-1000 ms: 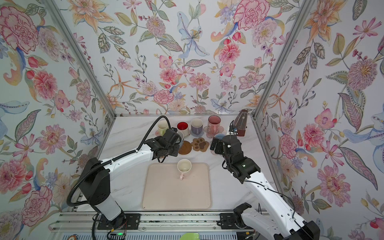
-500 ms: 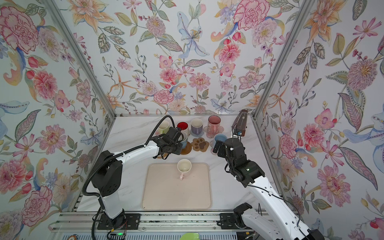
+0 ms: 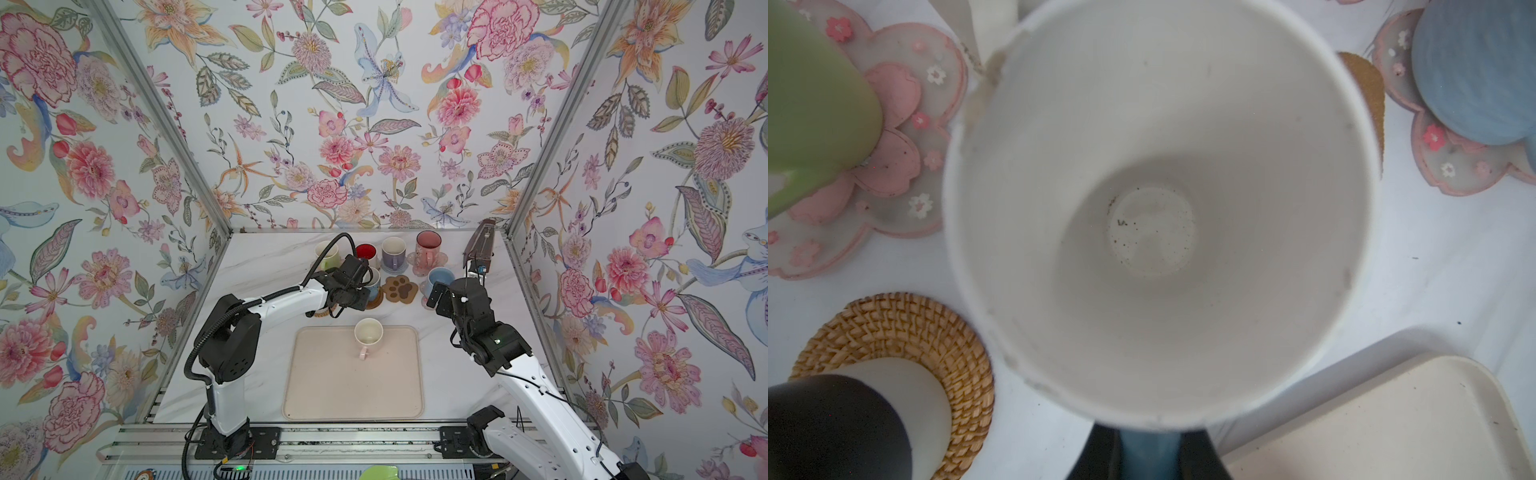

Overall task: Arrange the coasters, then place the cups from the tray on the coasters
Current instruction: 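Lower the blue-handled mug onto the round wooden coaster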

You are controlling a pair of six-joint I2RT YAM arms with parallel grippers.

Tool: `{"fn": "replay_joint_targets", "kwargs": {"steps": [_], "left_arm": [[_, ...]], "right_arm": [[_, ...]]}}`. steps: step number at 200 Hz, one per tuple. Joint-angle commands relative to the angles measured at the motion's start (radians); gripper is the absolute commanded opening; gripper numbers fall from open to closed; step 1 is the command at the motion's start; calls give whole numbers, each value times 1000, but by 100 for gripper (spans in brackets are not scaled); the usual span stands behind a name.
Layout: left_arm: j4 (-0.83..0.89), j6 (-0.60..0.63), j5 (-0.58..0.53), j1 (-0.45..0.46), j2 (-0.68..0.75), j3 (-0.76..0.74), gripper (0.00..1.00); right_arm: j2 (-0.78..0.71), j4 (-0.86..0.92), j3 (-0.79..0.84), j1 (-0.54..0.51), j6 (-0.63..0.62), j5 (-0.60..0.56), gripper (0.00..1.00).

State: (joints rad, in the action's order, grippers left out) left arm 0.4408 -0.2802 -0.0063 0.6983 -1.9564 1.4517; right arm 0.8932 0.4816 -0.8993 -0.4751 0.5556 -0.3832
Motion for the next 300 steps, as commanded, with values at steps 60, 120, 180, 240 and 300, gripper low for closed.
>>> {"fn": "replay_joint_targets", "kwargs": {"steps": [60,120,180,240,300], "left_arm": [[-26,16,-39,-16,-25,61,0],[-19,15,-49,-21,-33,64,0],[-14,11,-52,-23,-31,56,0],[-18,2,-42,-24,-33,49,0],[-2,-1,-45,-24,-31,56,18]], "right_arm": [[-22,18,6,11,11,-15,99],[-23,19,13,15,13,-14,99],[-17,19,10,16,13,-11,99],[-18,16,9,16,15,-8,99],[-16,15,10,17,15,-8,99]]}}
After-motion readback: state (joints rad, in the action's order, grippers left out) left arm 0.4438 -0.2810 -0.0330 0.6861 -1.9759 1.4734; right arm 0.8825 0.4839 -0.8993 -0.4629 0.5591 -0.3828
